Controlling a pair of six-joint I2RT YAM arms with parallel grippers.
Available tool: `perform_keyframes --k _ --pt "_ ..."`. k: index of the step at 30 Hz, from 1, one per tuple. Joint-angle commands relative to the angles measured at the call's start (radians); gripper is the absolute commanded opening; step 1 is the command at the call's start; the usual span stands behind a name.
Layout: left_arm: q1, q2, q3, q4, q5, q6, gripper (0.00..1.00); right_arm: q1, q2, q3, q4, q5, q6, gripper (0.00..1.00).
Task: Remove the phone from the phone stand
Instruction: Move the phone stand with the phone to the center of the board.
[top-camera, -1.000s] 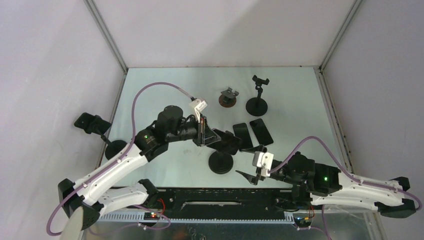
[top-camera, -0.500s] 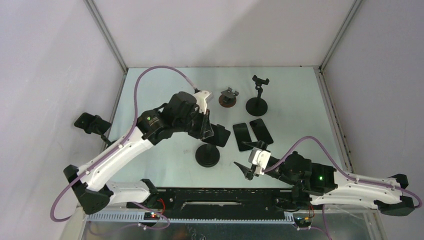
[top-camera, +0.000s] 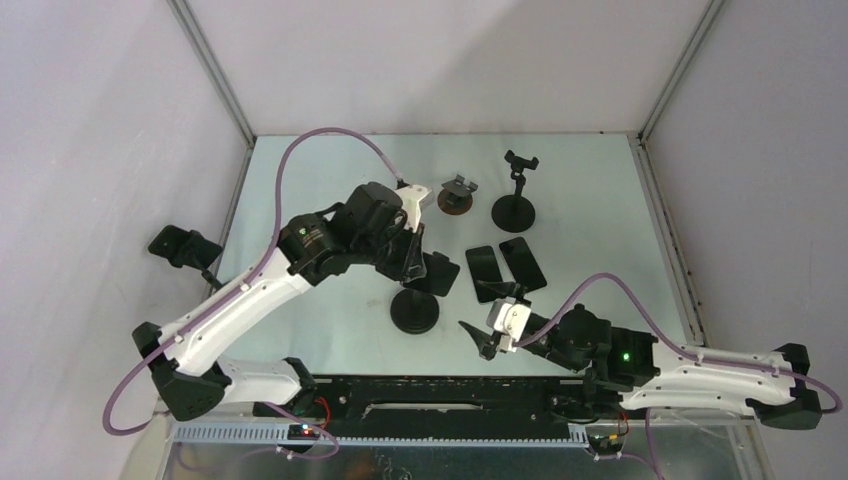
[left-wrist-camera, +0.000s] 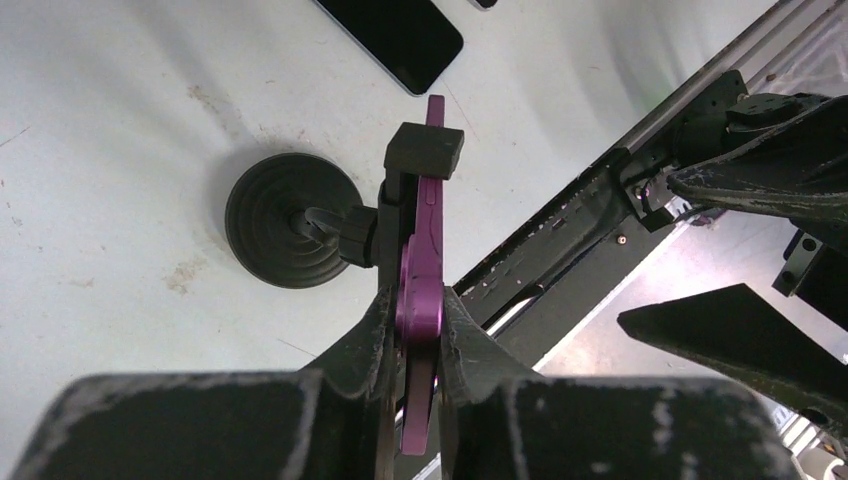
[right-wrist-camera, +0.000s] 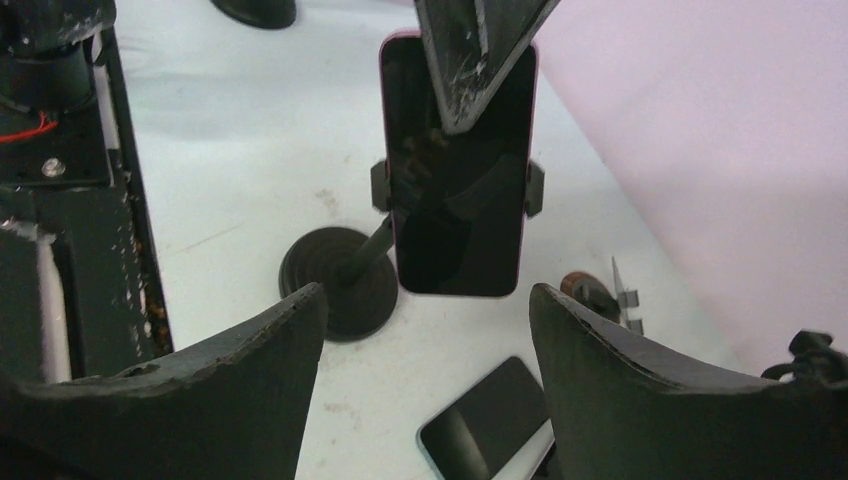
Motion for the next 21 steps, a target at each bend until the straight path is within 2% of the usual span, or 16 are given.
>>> perform_keyframes --k 1,3,9,13,21 --pt "0.0 -0.045 -0.04 0.035 0.024 -0.029 0.1 0.005 0.067 0.006 0.245 -0.005 -0.114 0.78" --pt "0.0 -0.06 -0.064 0.055 0.023 -0.038 0.11 0.005 0.114 0.014 0.302 -0.008 -0.158 0.78" --pt "0.007 -0.147 -0.173 0.105 -0.04 -0.068 0.27 -0.009 0.203 0.044 0.357 -0.038 -0.193 0.79" --pt "0.021 -0.23 -0.241 0.115 -0.08 -0.085 0.37 -0.027 0.214 0.057 0.324 -0.085 -0.158 0.78" --pt "0.032 -0.331 -0.304 0.167 -0.081 -0.119 0.64 -0.038 0.238 0.106 0.245 -0.169 -0.165 0.79"
